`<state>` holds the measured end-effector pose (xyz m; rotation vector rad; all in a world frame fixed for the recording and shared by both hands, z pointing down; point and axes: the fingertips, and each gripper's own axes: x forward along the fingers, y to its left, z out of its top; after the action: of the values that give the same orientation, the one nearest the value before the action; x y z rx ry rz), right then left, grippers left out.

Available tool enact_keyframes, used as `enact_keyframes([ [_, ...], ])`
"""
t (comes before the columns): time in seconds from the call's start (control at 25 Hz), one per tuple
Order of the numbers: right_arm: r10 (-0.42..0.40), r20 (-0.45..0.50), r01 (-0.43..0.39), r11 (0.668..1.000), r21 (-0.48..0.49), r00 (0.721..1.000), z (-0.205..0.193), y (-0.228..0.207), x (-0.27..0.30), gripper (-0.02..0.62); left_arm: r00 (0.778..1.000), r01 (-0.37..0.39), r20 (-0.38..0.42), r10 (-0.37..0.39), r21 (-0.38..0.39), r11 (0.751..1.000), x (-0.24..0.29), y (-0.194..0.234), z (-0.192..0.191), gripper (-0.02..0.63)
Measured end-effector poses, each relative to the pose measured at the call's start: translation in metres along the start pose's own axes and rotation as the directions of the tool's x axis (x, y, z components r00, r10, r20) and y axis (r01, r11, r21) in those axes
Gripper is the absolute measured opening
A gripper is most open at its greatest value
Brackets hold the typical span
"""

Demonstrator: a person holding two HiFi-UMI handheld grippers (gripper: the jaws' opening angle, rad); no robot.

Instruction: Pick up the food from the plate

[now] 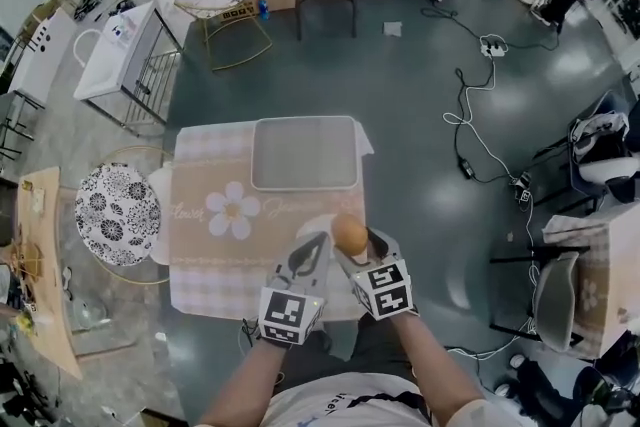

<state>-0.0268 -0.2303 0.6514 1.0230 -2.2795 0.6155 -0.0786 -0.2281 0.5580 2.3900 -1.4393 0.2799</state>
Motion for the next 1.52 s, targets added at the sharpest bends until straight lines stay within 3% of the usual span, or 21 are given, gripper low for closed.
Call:
enact_keyframes([
  [0.48,0.007,0.165,-0.007,1.000,-0.001,0.986,0.075,0.024,-0.064,0.304,0.999,0.008,0.046,-0.008,0.015,1.000,-0.032,-0.012,0.055,0.005],
  [0.84,-0.029,0.265,0.025,1.000,0.017,0.964,0.110,0.040,-0.109,0.304,0.994,0.058,0.095,-0.061,0.037,0.998,-0.061,-0.030,0.096,0.005],
  [1.52,-0.043,0.390,0.044,0.999,0.008,0.920,0.157,0.072,-0.169,0.305,0.989,0.054,0.130,-0.064,0.081,0.995,-0.093,-0.042,0.139,0.005],
])
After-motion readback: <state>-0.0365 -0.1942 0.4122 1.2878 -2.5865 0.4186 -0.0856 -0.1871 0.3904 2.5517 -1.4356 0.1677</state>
